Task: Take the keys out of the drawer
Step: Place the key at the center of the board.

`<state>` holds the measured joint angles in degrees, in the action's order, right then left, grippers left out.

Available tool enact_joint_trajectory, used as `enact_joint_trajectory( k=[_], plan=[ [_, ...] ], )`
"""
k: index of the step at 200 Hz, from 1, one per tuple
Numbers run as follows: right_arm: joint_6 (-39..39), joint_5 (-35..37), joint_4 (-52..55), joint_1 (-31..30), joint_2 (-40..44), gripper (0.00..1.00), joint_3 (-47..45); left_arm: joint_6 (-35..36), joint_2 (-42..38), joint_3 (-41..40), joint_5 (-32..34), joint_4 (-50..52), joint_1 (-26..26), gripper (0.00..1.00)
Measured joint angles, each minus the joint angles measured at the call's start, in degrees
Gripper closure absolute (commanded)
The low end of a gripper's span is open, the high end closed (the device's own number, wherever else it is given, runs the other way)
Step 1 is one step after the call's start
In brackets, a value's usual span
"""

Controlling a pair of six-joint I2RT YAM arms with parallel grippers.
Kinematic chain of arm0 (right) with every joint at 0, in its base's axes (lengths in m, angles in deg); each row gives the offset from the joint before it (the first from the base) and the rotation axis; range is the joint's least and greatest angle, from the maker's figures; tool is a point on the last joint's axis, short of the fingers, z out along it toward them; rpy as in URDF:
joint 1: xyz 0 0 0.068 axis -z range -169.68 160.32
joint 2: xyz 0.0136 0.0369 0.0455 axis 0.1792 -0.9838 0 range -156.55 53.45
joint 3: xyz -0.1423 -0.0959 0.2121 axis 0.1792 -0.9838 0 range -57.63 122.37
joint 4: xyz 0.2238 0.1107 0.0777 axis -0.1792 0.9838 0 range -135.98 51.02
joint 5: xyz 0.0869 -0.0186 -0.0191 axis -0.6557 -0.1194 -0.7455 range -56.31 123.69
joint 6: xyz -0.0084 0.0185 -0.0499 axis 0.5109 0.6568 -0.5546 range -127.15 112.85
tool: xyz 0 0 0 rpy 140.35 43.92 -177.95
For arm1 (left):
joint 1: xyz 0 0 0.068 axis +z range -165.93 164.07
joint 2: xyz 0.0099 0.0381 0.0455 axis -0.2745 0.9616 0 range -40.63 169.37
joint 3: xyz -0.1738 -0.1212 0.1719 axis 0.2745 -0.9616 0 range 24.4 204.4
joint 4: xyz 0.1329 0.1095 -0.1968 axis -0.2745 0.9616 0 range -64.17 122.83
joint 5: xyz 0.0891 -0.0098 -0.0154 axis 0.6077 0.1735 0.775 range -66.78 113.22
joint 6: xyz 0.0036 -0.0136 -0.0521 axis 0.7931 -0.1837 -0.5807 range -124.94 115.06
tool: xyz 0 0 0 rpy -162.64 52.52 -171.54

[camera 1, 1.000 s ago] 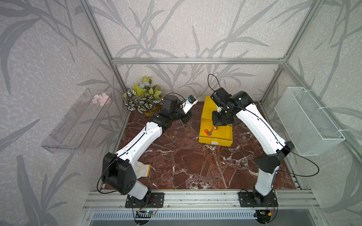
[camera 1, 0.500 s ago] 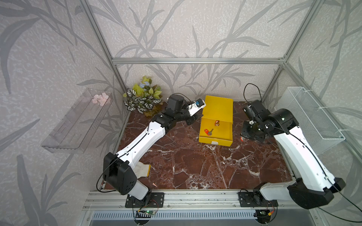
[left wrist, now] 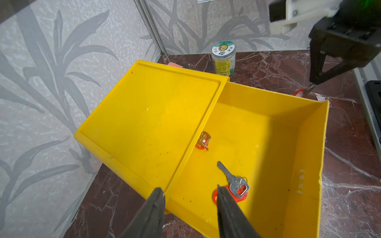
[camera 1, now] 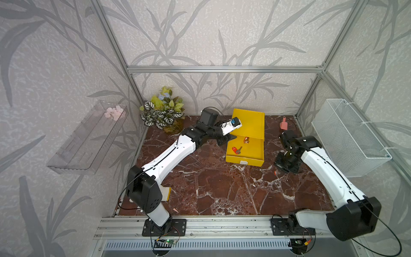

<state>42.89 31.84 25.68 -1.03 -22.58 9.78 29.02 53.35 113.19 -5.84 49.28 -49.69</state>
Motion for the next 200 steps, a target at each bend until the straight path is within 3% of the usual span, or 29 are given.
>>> enact_joint_trajectory(
  k=[43, 110, 135, 157, 200],
  plan=[
    [-0.2, -4.7, -9.0, 3.4, -6.0, 1.00, -6.4, 0.9, 0.1, 1.0, 0.8, 1.3, -0.1, 0.55],
    [-1.7, -7.9, -13.6, 5.2, -13.9, 1.00, -7.1, 1.2, 1.1, 2.2, 1.2, 2.6, -0.4, 0.55],
    [-2.4, -7.8, -13.2, 5.6, -15.8, 0.81, -6.0, 1.2, 1.2, 2.4, 2.0, 3.0, -0.6, 0.55],
    [-3.7, -7.6, -12.4, 5.7, -16.4, 0.57, -2.5, 0.9, 1.2, 2.9, 2.3, 3.1, -0.7, 0.55],
    [-5.2, -7.6, -9.5, 5.8, -16.4, 0.57, 4.9, -0.6, 1.2, 3.0, 3.8, 3.3, -0.7, 0.55]
  ],
)
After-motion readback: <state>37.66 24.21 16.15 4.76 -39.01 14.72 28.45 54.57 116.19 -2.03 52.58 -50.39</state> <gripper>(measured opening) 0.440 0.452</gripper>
